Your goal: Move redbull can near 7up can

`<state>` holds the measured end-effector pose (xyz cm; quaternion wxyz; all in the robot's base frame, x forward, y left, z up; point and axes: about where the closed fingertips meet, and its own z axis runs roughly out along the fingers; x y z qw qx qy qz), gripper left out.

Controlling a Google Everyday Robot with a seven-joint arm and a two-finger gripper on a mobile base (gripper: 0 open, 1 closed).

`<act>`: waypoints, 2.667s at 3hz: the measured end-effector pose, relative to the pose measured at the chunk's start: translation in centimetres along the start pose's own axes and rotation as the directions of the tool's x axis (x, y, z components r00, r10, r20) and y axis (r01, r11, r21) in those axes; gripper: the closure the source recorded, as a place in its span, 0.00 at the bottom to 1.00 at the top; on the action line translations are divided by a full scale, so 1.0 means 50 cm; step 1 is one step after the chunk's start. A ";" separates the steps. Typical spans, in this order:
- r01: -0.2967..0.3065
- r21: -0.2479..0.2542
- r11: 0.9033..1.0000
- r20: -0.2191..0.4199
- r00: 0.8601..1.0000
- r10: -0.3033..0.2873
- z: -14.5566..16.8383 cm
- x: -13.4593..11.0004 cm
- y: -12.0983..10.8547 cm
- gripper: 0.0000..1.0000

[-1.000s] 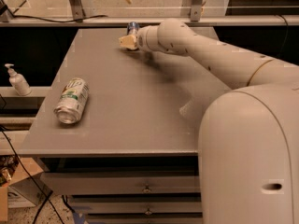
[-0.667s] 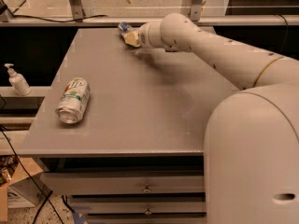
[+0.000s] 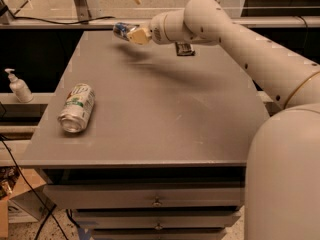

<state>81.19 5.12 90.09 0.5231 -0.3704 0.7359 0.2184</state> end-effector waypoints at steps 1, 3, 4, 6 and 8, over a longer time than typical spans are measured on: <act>0.092 -0.152 0.984 0.038 0.995 -0.087 -0.032 -0.027 0.054 1.00; 0.167 -0.489 0.856 -0.007 0.981 -0.195 -0.108 0.043 0.238 1.00; 0.130 -0.599 0.790 -0.055 0.978 -0.203 -0.144 0.105 0.313 1.00; 0.078 -0.646 0.759 -0.080 0.982 -0.170 -0.189 0.149 0.372 0.61; 0.077 -0.654 0.753 -0.080 0.982 -0.171 -0.184 0.150 0.381 0.15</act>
Offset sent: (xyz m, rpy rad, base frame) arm -0.1691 0.0270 -0.0124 -0.0894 0.1106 0.7129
